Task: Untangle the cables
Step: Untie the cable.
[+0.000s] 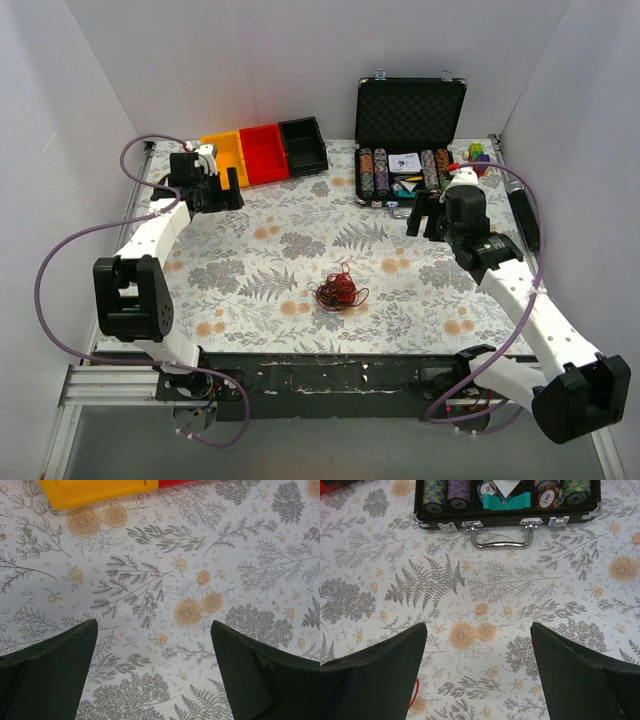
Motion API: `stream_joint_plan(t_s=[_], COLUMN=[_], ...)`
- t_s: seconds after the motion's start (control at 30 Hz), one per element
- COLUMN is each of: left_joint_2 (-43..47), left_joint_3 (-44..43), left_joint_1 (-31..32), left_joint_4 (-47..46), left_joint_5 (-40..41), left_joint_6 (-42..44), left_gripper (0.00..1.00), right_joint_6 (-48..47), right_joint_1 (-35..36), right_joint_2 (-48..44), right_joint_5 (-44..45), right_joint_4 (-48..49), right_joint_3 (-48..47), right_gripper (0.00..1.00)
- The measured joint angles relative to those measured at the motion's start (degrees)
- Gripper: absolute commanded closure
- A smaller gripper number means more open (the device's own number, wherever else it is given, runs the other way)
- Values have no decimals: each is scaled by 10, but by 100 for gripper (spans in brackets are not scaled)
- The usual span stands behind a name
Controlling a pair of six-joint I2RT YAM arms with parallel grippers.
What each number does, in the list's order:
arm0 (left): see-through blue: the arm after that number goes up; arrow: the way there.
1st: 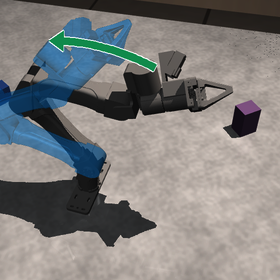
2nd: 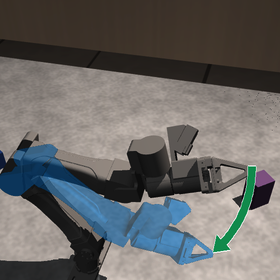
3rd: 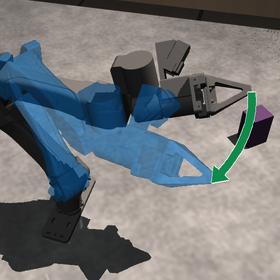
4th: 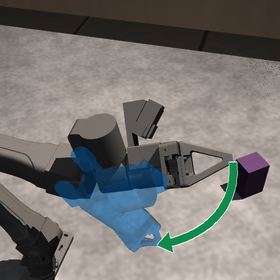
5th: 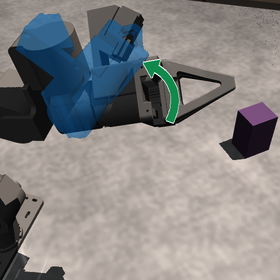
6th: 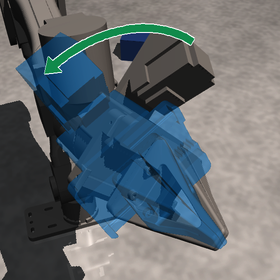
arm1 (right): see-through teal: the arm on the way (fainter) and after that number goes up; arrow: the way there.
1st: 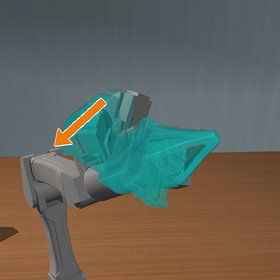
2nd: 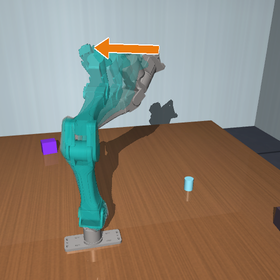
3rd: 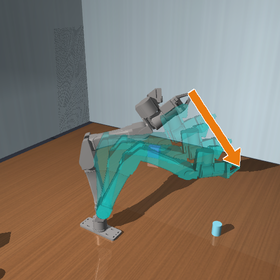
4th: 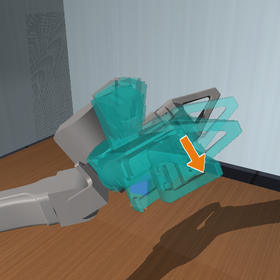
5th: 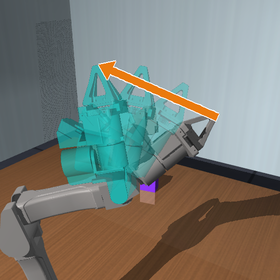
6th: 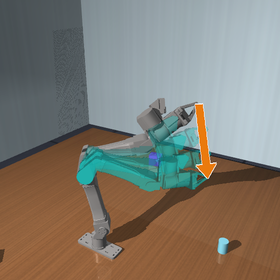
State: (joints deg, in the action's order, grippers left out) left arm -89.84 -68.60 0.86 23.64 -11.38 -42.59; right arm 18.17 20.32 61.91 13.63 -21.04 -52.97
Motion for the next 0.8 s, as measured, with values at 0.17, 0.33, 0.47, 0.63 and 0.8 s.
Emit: stream_joint_plan(t_s=[0.17, 0.33, 0.47, 0.63, 0.8], left_joint_2=[-83, -162, -221, -320, -384], left_joint_3=[-54, -132, -205, -315, -364], left_joint_1=[0, 0, 0, 0, 3], left_joint_4=[-4, -2, 0, 7, 10], left_joint_5=[45, 80, 107, 129, 144], left_joint_6=[-32, -79, -103, -129, -143], left_gripper=[2, 2, 2, 2, 2], right_joint_6=[-13, -24, -27, -30, -33], right_joint_1=[2, 7, 12, 31, 57], right_joint_2=[-36, -65, -68, -68, -71], right_joint_5=[-3, -5, -7, -3, 8], right_joint_4=[12, 31, 32, 38, 41], right_joint_3=[17, 60, 71, 81, 82], right_gripper=[6, 9, 9, 9, 12])
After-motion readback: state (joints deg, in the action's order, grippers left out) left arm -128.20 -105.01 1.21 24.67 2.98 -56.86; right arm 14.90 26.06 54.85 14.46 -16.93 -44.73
